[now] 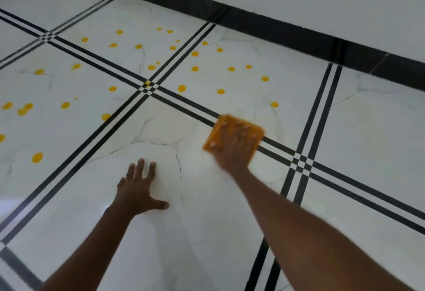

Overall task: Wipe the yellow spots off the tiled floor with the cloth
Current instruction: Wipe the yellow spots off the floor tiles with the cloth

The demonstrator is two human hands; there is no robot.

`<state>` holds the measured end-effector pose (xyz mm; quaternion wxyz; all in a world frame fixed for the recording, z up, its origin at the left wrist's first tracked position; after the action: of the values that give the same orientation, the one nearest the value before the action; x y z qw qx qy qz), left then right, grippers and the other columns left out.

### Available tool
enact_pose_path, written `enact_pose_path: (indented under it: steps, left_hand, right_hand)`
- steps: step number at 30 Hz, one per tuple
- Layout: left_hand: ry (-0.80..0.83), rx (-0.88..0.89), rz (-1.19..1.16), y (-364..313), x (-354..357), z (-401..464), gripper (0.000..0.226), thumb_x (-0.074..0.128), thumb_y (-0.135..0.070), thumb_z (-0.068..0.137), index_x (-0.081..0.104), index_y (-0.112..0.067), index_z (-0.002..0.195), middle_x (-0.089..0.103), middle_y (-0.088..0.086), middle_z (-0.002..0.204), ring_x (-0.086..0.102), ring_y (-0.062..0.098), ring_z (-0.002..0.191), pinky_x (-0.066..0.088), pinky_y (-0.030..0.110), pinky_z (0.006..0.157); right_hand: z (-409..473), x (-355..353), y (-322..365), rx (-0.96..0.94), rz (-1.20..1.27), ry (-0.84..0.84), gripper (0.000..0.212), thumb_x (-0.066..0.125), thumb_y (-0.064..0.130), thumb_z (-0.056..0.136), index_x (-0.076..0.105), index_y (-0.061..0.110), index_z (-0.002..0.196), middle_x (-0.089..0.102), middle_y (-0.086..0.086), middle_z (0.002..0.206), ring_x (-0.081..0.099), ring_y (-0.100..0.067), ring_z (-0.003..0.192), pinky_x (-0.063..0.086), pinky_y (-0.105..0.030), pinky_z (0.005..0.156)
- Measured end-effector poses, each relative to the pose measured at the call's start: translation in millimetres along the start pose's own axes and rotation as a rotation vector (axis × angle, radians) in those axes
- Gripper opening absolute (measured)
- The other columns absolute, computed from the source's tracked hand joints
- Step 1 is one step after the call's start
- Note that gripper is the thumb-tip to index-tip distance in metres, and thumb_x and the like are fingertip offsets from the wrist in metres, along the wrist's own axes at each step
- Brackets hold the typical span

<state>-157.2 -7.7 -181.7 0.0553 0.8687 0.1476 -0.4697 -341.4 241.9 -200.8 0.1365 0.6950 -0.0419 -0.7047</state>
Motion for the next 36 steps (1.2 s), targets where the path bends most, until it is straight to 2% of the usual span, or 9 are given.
enact_pose_path:
  steps: [4, 9, 14, 16, 19, 23, 28, 32, 36]
  left_hand:
    - [0.140, -0.060, -0.049, 7.1, -33.2, -13.6, 0.127, 0.081, -0.067, 0.066, 0.009, -0.025, 0.162, 0.005, 0.009, 0.169, 0.010, 0.026, 0.155, 0.022, 0.041, 0.124]
    - [0.063, -0.083, 0.026, 31.4, -63.6, -41.4, 0.109, 0.073, -0.067, 0.074, 0.022, -0.024, 0.160, 0.039, 0.005, 0.154, 0.034, 0.024, 0.144, 0.034, 0.040, 0.116]
    - [0.024, -0.066, -0.018, 52.2, -51.3, -30.8, 0.115, 0.069, -0.070, 0.076, 0.008, -0.024, 0.162, 0.011, 0.012, 0.168, 0.011, 0.027, 0.155, 0.022, 0.046, 0.121]
    - [-0.036, -0.024, -0.009, 53.0, -48.4, -21.1, 0.118, 0.068, -0.070, 0.077, 0.002, -0.022, 0.162, 0.003, 0.013, 0.169, 0.004, 0.028, 0.156, 0.020, 0.047, 0.121]
    - [-0.097, 0.061, 0.032, 48.7, -54.8, 6.6, 0.128, 0.071, -0.069, 0.074, -0.008, -0.019, 0.161, -0.007, 0.016, 0.168, -0.003, 0.032, 0.156, 0.016, 0.050, 0.122]
    - [-0.089, 0.130, 0.125, 49.8, -82.9, 58.1, 0.141, 0.079, -0.067, 0.067, -0.013, -0.016, 0.160, -0.017, 0.018, 0.167, -0.012, 0.035, 0.155, 0.007, 0.052, 0.123]
    - [-0.028, 0.098, 0.101, 46.6, -88.0, 102.3, 0.149, 0.088, -0.059, 0.060, -0.011, -0.006, 0.159, -0.016, 0.019, 0.167, -0.009, 0.036, 0.155, 0.011, 0.053, 0.124]
    - [-0.023, 0.107, 0.035, 47.4, -87.8, 92.4, 0.148, 0.086, -0.061, 0.061, -0.012, -0.010, 0.159, -0.019, 0.016, 0.167, -0.012, 0.034, 0.155, 0.010, 0.054, 0.125]
    - [-0.006, 0.098, 0.051, 43.2, -91.5, 92.0, 0.149, 0.082, -0.066, 0.062, -0.015, -0.008, 0.158, -0.026, 0.019, 0.164, -0.019, 0.037, 0.153, 0.005, 0.059, 0.123]
  right_hand:
    - [-90.9, 9.3, 101.1, -0.313, 0.033, 0.127, 0.082, 0.046, 0.062, 0.085, 0.036, 0.028, 0.159, 0.030, -0.018, 0.167, 0.026, -0.046, 0.153, 0.006, -0.067, 0.122]
    - [-96.0, -1.9, 53.0, -0.136, 0.063, 0.186, 0.082, 0.047, 0.068, 0.083, 0.046, 0.028, 0.154, 0.040, -0.015, 0.162, 0.038, -0.043, 0.149, 0.016, -0.065, 0.120]
    - [14.2, -2.0, 17.6, 0.050, -0.049, 0.050, 0.085, 0.042, 0.074, 0.084, 0.051, 0.021, 0.150, 0.053, -0.023, 0.151, 0.053, -0.050, 0.135, 0.038, -0.078, 0.105]
    - [32.8, 8.9, 33.9, 0.035, -0.011, 0.077, 0.086, 0.039, 0.072, 0.086, 0.048, 0.018, 0.153, 0.049, -0.029, 0.152, 0.047, -0.055, 0.137, 0.032, -0.080, 0.107]
    - [10.2, 22.3, 102.0, -0.174, -0.052, 0.071, 0.083, 0.037, 0.070, 0.087, 0.048, 0.021, 0.153, 0.045, -0.027, 0.156, 0.042, -0.053, 0.143, 0.020, -0.071, 0.117]
    - [5.6, 38.8, 199.9, -0.602, -0.072, 0.155, 0.082, 0.028, 0.072, 0.091, 0.028, 0.031, 0.162, 0.025, -0.016, 0.169, 0.024, -0.044, 0.155, 0.013, -0.069, 0.121]
    - [85.2, 32.3, 143.5, -0.295, -0.158, 0.098, 0.078, 0.036, 0.071, 0.092, 0.042, 0.027, 0.157, 0.043, -0.017, 0.160, 0.043, -0.043, 0.145, 0.029, -0.067, 0.115]
    - [-4.5, 8.6, 85.2, -0.052, -0.139, 0.122, 0.081, 0.027, 0.069, 0.096, 0.033, 0.021, 0.161, 0.030, -0.022, 0.166, 0.033, -0.047, 0.150, 0.022, -0.068, 0.118]
    - [-30.2, 8.6, 107.0, 0.037, -0.060, 0.180, 0.084, 0.028, 0.069, 0.094, 0.029, 0.019, 0.161, 0.026, -0.025, 0.166, 0.026, -0.051, 0.151, 0.017, -0.072, 0.119]
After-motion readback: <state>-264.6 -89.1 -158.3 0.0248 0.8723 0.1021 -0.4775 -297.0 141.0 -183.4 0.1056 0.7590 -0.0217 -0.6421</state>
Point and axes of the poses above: each hand's wrist, its own z-axis towards the middle knuckle, its own x-axis out of the palm, y = z × x, the point moved 8 cm from there along z, towards the middle knuckle
